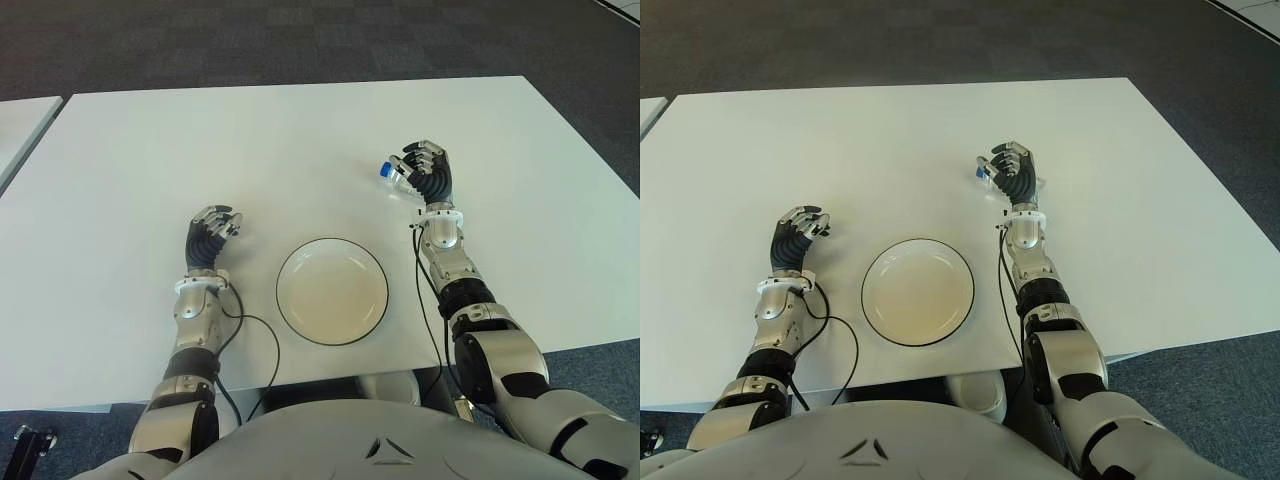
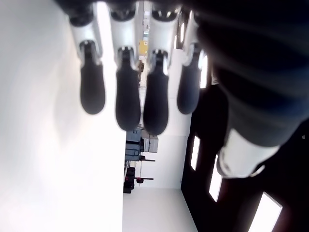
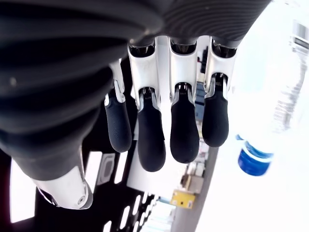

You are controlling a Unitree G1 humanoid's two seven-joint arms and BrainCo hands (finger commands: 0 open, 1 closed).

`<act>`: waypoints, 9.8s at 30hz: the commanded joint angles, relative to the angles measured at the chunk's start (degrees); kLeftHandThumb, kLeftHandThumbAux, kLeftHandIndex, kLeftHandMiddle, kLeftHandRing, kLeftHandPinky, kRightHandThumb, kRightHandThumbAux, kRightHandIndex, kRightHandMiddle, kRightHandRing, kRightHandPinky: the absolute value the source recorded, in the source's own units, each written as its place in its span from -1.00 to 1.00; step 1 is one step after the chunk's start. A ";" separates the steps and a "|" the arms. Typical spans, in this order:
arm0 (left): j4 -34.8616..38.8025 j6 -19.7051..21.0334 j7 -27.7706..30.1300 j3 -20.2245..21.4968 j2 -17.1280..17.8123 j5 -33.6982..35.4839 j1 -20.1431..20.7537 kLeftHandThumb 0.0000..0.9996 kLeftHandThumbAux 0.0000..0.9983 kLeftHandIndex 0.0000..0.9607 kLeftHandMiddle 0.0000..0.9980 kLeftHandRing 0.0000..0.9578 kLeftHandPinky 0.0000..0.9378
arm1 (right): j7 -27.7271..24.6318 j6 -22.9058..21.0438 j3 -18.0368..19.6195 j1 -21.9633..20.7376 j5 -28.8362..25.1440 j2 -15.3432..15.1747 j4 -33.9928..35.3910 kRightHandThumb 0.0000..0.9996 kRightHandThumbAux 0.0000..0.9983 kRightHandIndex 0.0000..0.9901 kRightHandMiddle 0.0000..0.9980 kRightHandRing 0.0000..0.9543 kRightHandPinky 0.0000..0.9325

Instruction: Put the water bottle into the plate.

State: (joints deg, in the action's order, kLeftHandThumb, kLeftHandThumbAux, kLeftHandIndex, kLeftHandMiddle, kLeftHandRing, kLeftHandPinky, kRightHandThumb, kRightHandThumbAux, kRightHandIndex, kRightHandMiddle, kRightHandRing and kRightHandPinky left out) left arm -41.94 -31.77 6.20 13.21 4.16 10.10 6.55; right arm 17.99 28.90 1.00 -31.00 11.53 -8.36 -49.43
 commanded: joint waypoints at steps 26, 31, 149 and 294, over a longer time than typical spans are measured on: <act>-0.24 2.15 -0.93 -0.54 -0.99 -0.28 -3.46 0.42 0.42 -0.09 0.18 0.19 0.18 | 11.58 -23.71 -15.17 -18.43 19.18 -4.56 -23.96 0.01 -0.49 -1.00 -1.00 -1.00 -1.00; -1.04 1.71 -0.48 -0.33 -0.84 0.09 -3.30 0.42 0.42 -0.09 0.18 0.18 0.18 | 7.46 -26.60 -16.16 -18.79 19.13 -5.47 -26.83 0.13 -0.58 -1.00 -1.00 -1.00 -1.00; 0.62 3.47 -0.82 0.26 -1.05 0.84 -3.60 0.42 0.42 -0.10 0.19 0.20 0.20 | 4.18 -37.18 0.94 -13.07 3.32 0.19 -28.30 0.39 0.46 -0.12 0.78 0.84 0.89; -1.30 1.17 -0.69 0.09 -1.10 0.46 -2.56 0.42 0.42 -0.09 0.19 0.21 0.20 | -52.65 -12.04 -31.67 15.85 31.24 -18.73 54.89 -0.31 0.39 -0.79 -0.82 -0.77 -0.64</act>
State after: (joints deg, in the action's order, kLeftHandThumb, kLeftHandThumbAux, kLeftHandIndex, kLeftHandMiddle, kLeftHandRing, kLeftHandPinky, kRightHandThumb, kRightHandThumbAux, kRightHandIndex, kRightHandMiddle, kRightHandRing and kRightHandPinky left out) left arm -41.47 -32.25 5.94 13.30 3.55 11.12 6.11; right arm -34.05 15.57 -30.26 -13.58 44.56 -27.09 6.71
